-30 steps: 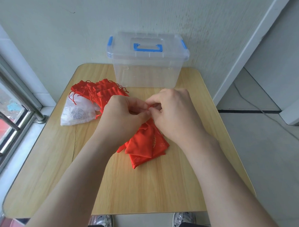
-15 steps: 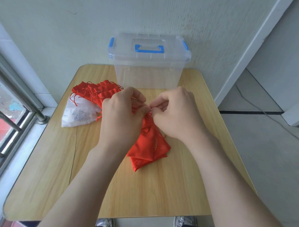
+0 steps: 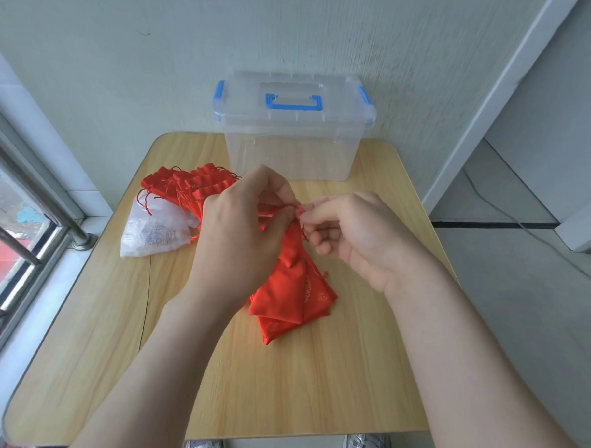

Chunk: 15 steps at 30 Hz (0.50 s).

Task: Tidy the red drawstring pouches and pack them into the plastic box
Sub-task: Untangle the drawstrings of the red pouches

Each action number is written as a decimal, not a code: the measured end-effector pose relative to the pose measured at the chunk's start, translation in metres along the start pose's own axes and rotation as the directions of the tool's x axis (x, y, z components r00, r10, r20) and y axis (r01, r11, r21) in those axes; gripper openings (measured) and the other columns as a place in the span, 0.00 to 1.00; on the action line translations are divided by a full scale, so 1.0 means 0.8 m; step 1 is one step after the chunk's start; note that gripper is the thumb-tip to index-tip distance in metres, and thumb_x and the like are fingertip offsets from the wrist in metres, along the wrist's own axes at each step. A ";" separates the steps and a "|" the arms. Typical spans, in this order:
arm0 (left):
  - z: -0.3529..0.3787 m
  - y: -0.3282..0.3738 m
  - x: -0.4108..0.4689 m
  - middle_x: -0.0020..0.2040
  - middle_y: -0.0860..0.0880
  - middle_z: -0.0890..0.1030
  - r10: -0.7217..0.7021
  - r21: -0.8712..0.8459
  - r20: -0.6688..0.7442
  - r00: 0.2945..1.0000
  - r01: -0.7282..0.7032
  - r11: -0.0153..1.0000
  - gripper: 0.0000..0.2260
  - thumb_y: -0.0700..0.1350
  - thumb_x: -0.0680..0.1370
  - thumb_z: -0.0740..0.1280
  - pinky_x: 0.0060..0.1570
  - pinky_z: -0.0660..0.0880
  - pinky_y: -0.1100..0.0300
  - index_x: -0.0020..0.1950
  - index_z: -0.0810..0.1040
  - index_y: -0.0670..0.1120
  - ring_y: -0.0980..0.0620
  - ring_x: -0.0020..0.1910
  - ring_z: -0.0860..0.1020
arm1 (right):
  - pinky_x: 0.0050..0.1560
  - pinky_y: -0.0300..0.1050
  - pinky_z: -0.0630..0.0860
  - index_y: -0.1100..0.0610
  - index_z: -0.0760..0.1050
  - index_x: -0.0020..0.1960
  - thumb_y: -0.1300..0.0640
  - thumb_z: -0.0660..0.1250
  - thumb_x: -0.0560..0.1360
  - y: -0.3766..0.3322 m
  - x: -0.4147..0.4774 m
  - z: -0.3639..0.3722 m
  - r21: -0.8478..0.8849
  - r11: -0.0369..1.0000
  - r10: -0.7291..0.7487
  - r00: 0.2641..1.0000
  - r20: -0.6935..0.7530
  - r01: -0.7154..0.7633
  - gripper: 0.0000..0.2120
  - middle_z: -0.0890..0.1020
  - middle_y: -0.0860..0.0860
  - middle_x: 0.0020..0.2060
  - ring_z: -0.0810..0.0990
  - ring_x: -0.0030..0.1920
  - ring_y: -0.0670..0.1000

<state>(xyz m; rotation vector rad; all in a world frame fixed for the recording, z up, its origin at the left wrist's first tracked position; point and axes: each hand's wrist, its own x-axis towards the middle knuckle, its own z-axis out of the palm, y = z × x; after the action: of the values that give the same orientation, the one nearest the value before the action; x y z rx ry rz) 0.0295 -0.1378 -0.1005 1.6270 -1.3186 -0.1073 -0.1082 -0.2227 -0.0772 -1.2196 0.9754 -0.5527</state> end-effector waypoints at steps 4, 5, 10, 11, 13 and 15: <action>-0.004 -0.006 0.002 0.43 0.56 0.88 -0.085 -0.105 0.003 0.996 0.085 0.991 0.07 0.36 0.77 0.77 0.50 0.85 0.55 0.47 0.86 0.47 0.60 0.44 0.87 | 0.31 0.40 0.69 0.64 0.83 0.46 0.69 0.70 0.75 0.000 0.002 0.003 0.144 0.988 0.048 0.998 0.046 -0.054 0.04 0.78 0.56 0.34 0.76 0.32 0.49; -0.005 -0.005 0.002 0.43 0.56 0.88 -0.103 -0.118 0.008 0.995 0.103 0.988 0.06 0.36 0.77 0.77 0.50 0.85 0.55 0.47 0.87 0.47 0.61 0.44 0.87 | 0.31 0.40 0.70 0.64 0.83 0.46 0.69 0.70 0.75 0.000 0.003 0.004 0.156 0.986 0.053 0.998 0.045 -0.059 0.04 0.79 0.56 0.35 0.76 0.32 0.49; -0.006 0.001 0.002 0.42 0.57 0.88 -0.144 -0.145 0.024 0.989 0.146 0.979 0.09 0.34 0.75 0.74 0.49 0.85 0.60 0.48 0.88 0.47 0.62 0.43 0.87 | 0.31 0.39 0.71 0.63 0.83 0.44 0.69 0.70 0.76 0.000 0.004 0.005 0.176 0.982 0.069 0.997 0.017 -0.071 0.04 0.79 0.55 0.35 0.77 0.31 0.49; -0.007 0.002 0.001 0.42 0.57 0.88 -0.145 -0.146 0.034 0.989 0.148 0.978 0.09 0.35 0.74 0.74 0.49 0.85 0.60 0.48 0.89 0.48 0.62 0.43 0.87 | 0.31 0.40 0.71 0.63 0.83 0.44 0.69 0.70 0.75 0.000 0.004 0.005 0.170 0.983 0.066 0.998 0.006 -0.067 0.04 0.79 0.56 0.35 0.77 0.32 0.49; -0.007 0.003 0.001 0.43 0.57 0.88 -0.137 -0.145 0.047 0.989 0.143 0.979 0.08 0.36 0.74 0.75 0.49 0.84 0.62 0.49 0.89 0.48 0.63 0.44 0.86 | 0.32 0.40 0.71 0.63 0.83 0.44 0.69 0.70 0.75 0.000 0.003 0.005 0.165 0.985 0.059 0.998 -0.017 -0.056 0.04 0.79 0.56 0.36 0.77 0.32 0.49; -0.007 0.002 0.000 0.44 0.57 0.88 -0.122 -0.141 0.043 0.992 0.127 0.982 0.07 0.38 0.75 0.76 0.49 0.84 0.63 0.50 0.89 0.48 0.64 0.44 0.86 | 0.33 0.41 0.71 0.64 0.83 0.44 0.70 0.70 0.75 -0.001 0.003 0.006 0.158 0.987 0.045 0.998 -0.043 -0.038 0.04 0.79 0.57 0.36 0.77 0.33 0.50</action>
<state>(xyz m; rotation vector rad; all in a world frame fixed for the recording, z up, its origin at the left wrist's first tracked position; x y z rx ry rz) 0.0315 -0.1341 -0.0964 1.5899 -1.2059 -0.3008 -0.1028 -0.2226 -0.0772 -1.0475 0.9752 -0.6157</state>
